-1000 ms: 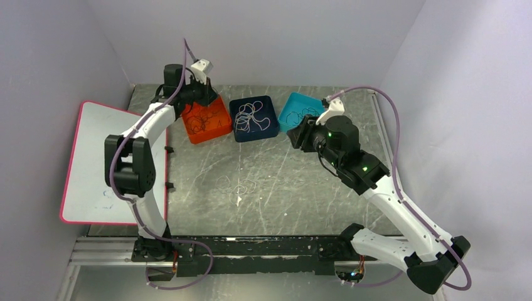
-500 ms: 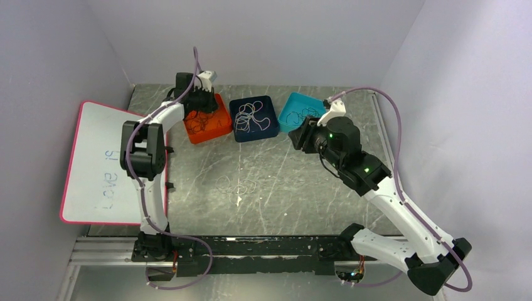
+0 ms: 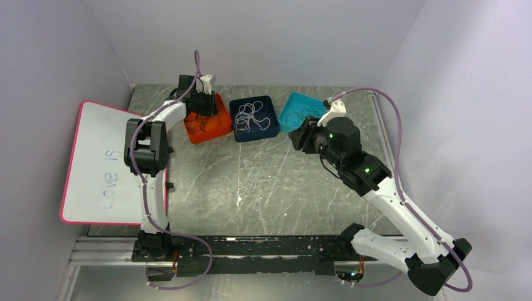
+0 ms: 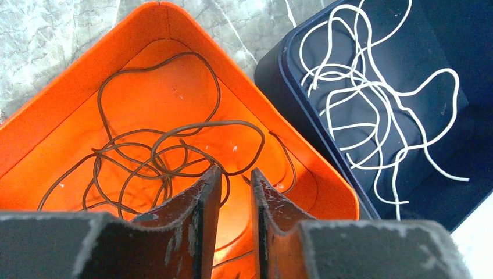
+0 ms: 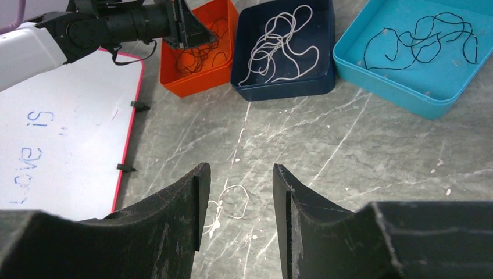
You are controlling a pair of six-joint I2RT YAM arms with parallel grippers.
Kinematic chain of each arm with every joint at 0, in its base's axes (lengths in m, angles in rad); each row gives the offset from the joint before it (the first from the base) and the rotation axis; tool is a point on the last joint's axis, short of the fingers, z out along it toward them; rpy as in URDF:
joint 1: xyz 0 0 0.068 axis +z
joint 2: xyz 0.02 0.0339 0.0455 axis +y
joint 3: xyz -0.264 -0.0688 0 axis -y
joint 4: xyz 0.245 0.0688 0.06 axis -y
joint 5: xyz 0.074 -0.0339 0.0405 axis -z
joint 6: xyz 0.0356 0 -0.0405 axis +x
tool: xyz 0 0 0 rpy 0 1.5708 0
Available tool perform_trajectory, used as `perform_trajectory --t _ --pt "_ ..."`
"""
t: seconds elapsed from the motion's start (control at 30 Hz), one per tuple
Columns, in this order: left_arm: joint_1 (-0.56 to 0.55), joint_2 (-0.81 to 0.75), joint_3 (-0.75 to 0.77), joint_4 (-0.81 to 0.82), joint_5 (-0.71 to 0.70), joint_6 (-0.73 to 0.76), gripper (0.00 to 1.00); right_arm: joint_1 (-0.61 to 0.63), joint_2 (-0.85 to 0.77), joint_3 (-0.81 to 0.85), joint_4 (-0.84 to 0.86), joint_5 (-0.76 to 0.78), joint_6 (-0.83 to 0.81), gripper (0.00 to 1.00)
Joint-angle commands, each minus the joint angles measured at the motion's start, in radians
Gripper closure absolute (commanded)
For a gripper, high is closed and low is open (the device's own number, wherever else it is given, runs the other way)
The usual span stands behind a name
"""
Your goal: Untangle the cables
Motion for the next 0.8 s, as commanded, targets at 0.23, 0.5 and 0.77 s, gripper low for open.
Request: perform_trajectory --t 0.23,0.5,0.77 --pt "0.009 -0.095 0.035 -0.032 -0.048 -0.009 0.49 0.001 -0.007 -0.016 0.016 0.006 0.011 0.53" --pt "0.009 -0.231 -0.054 -0.020 -0.067 -0.017 0.16 0.002 0.010 -0.018 0.026 -0.002 0.005 0.53" --pt "0.009 -0.372 -0.180 0.004 -0.103 -0.027 0.12 0.001 0.035 -0.024 0.033 -0.019 0.001 0.53"
